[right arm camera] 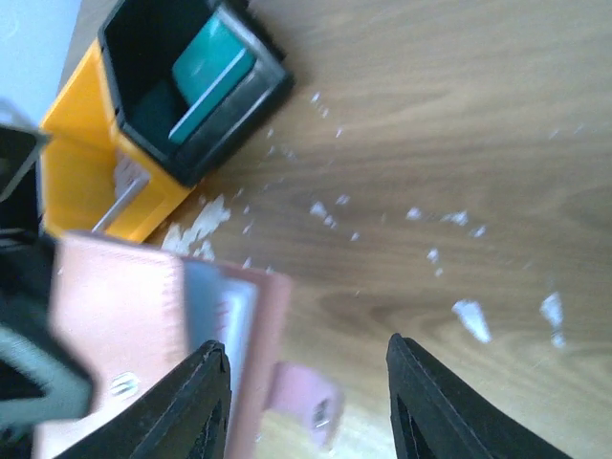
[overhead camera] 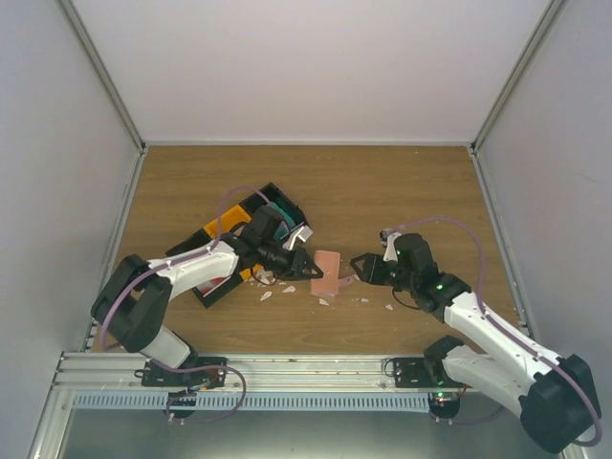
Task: Put the credit cards into the card holder
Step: Close the card holder at the center of the board.
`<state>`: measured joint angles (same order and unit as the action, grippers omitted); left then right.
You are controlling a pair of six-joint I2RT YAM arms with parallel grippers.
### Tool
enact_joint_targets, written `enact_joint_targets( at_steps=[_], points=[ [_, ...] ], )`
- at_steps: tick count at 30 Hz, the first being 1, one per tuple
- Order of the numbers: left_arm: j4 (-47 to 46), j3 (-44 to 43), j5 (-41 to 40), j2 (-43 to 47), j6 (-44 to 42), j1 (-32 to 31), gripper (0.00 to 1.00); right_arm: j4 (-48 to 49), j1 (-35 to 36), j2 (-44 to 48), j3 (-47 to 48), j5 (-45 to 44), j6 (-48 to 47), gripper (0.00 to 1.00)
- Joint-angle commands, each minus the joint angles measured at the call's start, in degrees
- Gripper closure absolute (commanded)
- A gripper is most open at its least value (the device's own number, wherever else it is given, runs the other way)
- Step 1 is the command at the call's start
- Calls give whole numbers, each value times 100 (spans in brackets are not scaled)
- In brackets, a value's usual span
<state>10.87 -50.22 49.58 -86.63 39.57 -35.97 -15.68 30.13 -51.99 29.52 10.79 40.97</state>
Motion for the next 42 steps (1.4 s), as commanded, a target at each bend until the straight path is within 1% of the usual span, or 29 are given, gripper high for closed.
enact_joint_targets(
  at_steps=[1,7,10,14,16,17,18,21,25,31,35,36,39,42],
  points=[
    [-411,143,-227,-296,-119,-112,100,70,-15,-191,-246,1155,231,55],
    [-448,144,-223,-487,-204,-152,100,-69,-7,-567,-371,1007,235,61],
    [-502,161,-207,-537,-205,-173,100,90,-10,-776,-456,1182,223,65],
    [-523,161,-171,-565,-217,-183,100,335,-7,-1052,-539,1298,231,67],
    [-525,153,-168,-573,-218,-183,100,466,-6,-1166,-582,1334,257,72],
    [-525,153,-170,-581,-214,-183,100,515,-14,-1218,-606,1355,285,79],
    [-525,155,-162,-583,-221,-183,100,581,-7,-1244,-619,1376,343,83],
    [-558,182,-149,-583,-198,-191,100,851,-8,-1215,-717,1482,480,90],
    [-610,227,-126,-583,-148,-200,100,897,-12,-1180,-745,1382,512,91],
    [-566,238,-132,-584,-166,-217,100,850,-10,-1167,-781,1246,544,85],
    [-556,259,-162,-583,-165,-218,100,779,-10,-1109,-787,1167,550,84],
    [-556,269,-157,-583,-162,-218,100,775,-7,-1097,-789,1158,552,85],
    [-569,281,-155,-575,-145,-222,100,833,-12,-1101,-805,1223,519,94],
    [-581,293,-160,-586,-136,-227,100,846,-13,-1088,-798,1255,510,99]
  ],
)
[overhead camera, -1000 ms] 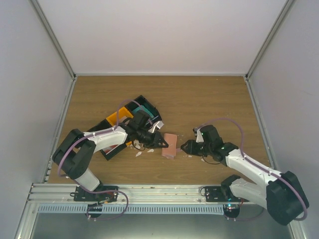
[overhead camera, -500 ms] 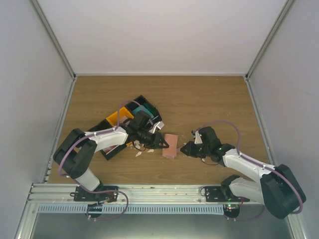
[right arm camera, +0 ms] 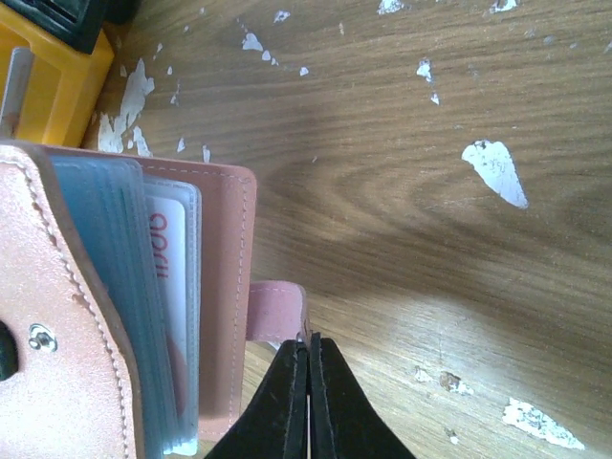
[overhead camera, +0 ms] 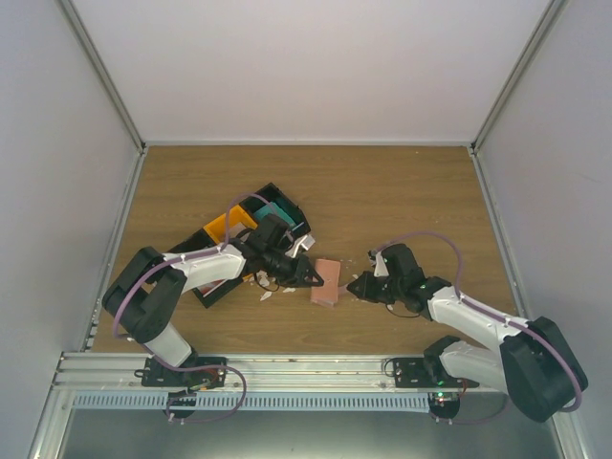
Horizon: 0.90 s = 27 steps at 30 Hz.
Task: Put the credit cards into the card holder
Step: Close the card holder at the center of the board.
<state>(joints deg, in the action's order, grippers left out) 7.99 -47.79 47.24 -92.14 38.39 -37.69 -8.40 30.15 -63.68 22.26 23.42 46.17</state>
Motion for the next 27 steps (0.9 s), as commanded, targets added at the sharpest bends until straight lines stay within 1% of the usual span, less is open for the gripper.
enact_joint_targets(
  at_steps=[1,4,6,9,11,13,20,25,27],
  points=[
    [-293,61,69,-47,-16,-58,100,115,-10,90,-73,-10,-18,100],
    [-304,90,47,-112,-27,-70,99,77,-9,138,-61,-52,-57,100],
    [-247,115,-83,-172,-44,-79,90,-15,-10,152,-20,-122,-128,100],
    [-259,172,-252,-264,-62,-121,74,-221,-14,154,92,-239,-267,99],
    [-345,226,-297,-349,-56,-154,70,-351,-10,139,184,-257,-387,100],
    [-425,247,-340,-454,-53,-196,68,-481,-6,93,294,-261,-529,100],
    [-675,214,-419,-749,-45,-321,68,-668,64,-263,627,-40,-1046,100],
    [-700,115,-593,-1020,-26,-449,69,-801,239,-599,839,-76,-1276,100],
    [-707,82,-682,-1087,1,-510,72,-871,334,-676,930,-99,-1361,99]
  ],
)
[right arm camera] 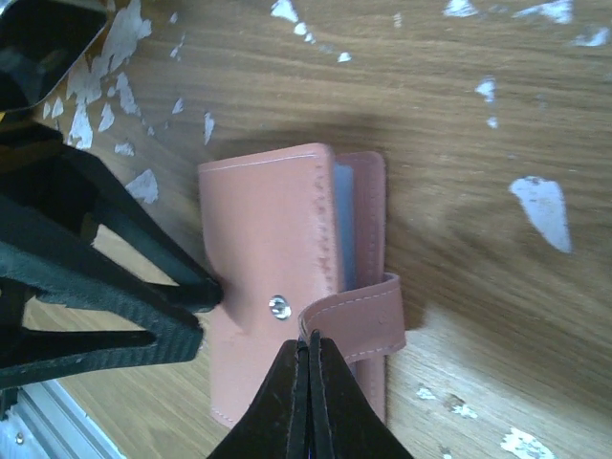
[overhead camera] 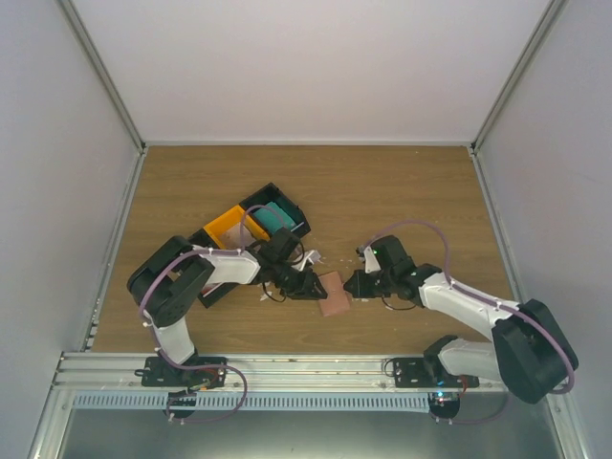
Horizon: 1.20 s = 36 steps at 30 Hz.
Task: Put the credit cards into the card holder
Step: Close the card holder at the center of the board.
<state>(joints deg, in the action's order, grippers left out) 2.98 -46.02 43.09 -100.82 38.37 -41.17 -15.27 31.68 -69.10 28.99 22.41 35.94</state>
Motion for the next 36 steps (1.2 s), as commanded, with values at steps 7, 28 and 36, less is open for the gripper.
enact_joint_targets(
  at_steps=[7,28,36],
  points=[
    [-188,-56,-622,-230,99,-241,77,-495,439,-518,588,-167,-685,100],
    [-722,866,-2590,966,1579,-820,71,-949,497,-1196,907,-49,-1377,100],
    [-1534,993,-2211,632,1813,-879,66,-901,495,-1245,981,85,-1400,100]
  ],
)
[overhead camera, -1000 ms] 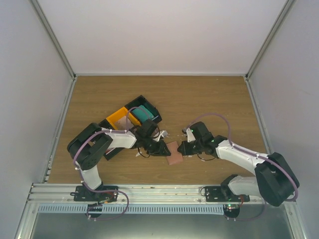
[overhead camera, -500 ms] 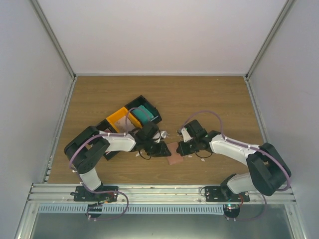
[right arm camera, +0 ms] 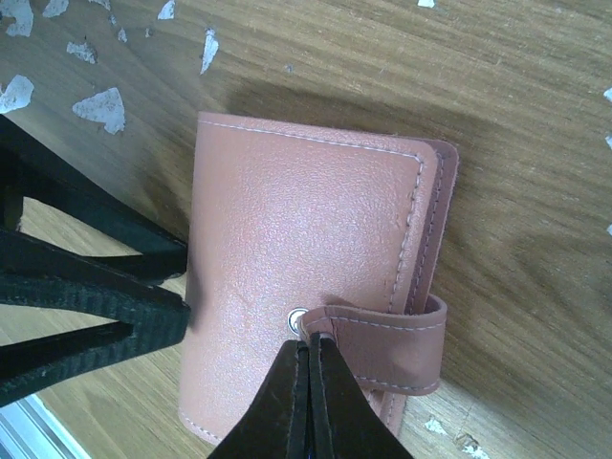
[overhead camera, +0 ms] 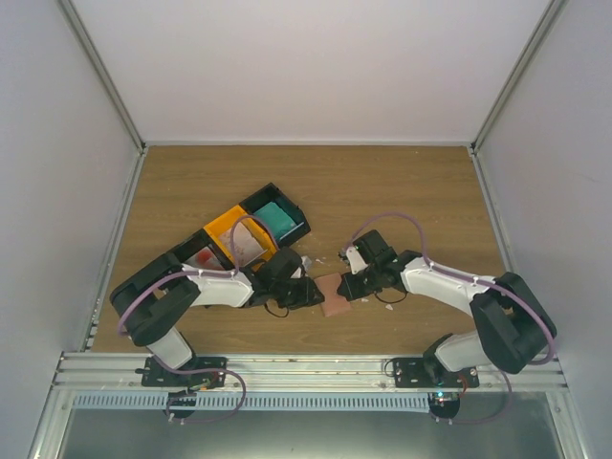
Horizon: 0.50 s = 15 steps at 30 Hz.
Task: Put the credit cards into the card holder
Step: Close the card holder at the center of the board.
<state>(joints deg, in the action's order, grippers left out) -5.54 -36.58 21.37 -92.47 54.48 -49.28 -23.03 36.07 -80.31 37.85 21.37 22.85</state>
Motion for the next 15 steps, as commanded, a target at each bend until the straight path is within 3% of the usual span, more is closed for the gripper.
enact_joint_targets(
  at_steps=[1,15],
  points=[
    [-662,22,-48,-246,242,-77,66,-115,56,-134,115,192,-85,100],
    [-381,-79,-459,-565,386,-183,77,-131,65,-239,198,200,-94,100]
  ],
)
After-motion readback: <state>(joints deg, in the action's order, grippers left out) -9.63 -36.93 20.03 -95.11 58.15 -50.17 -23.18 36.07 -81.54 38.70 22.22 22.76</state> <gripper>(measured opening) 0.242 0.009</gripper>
